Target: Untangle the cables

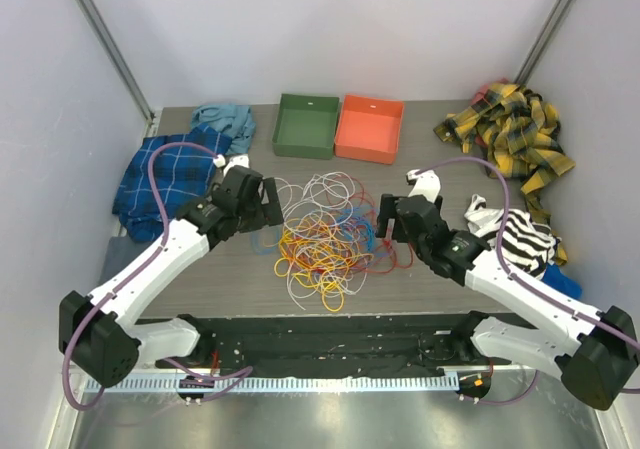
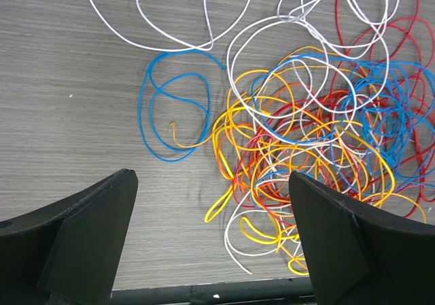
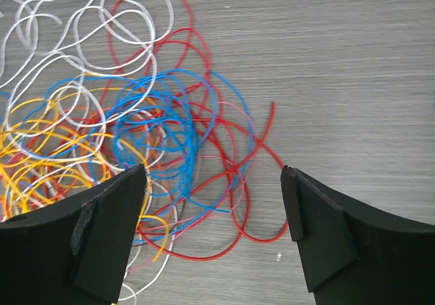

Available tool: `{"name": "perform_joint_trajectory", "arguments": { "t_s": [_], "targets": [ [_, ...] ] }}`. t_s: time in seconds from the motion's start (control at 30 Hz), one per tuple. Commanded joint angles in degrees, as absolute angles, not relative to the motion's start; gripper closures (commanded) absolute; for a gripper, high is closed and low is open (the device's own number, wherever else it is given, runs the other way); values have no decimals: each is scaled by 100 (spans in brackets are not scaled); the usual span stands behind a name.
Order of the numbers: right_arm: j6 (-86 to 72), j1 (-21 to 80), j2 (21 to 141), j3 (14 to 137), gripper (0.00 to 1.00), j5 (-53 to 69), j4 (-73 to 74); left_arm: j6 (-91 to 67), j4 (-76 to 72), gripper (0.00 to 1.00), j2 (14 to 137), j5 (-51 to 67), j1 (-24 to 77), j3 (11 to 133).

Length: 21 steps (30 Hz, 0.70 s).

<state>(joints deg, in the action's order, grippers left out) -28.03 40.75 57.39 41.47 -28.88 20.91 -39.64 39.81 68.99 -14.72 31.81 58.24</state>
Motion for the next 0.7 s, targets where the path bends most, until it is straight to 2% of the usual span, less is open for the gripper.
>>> {"name": "perform_joint_trajectory", "arguments": {
  "t_s": [0.0, 0.27, 0.37, 0.6, 0.67],
  "targets": [
    [-2610, 4096, 6037, 4201, 15, -2033, 1766, -4034, 3648, 0, 6601, -1406, 3190, 5713],
    [-2786, 4122, 6872, 4184, 19, -1775, 1530, -3832, 3174, 0, 6030, -1020, 3190, 5257],
    [-2821, 4113, 7066, 4210, 33, -1924, 1468, -3779, 3015, 0, 5793, -826, 3190, 5116],
    [-2848, 4122, 7593, 4280, 44, -1977, 1187, -3770, 3076, 0, 5730, -826, 3190, 4983],
    [-2874, 4122, 7821, 4315, 49, -2108, 1178, -3779, 3094, 0, 5765, -835, 3190, 4975]
  ]
}}
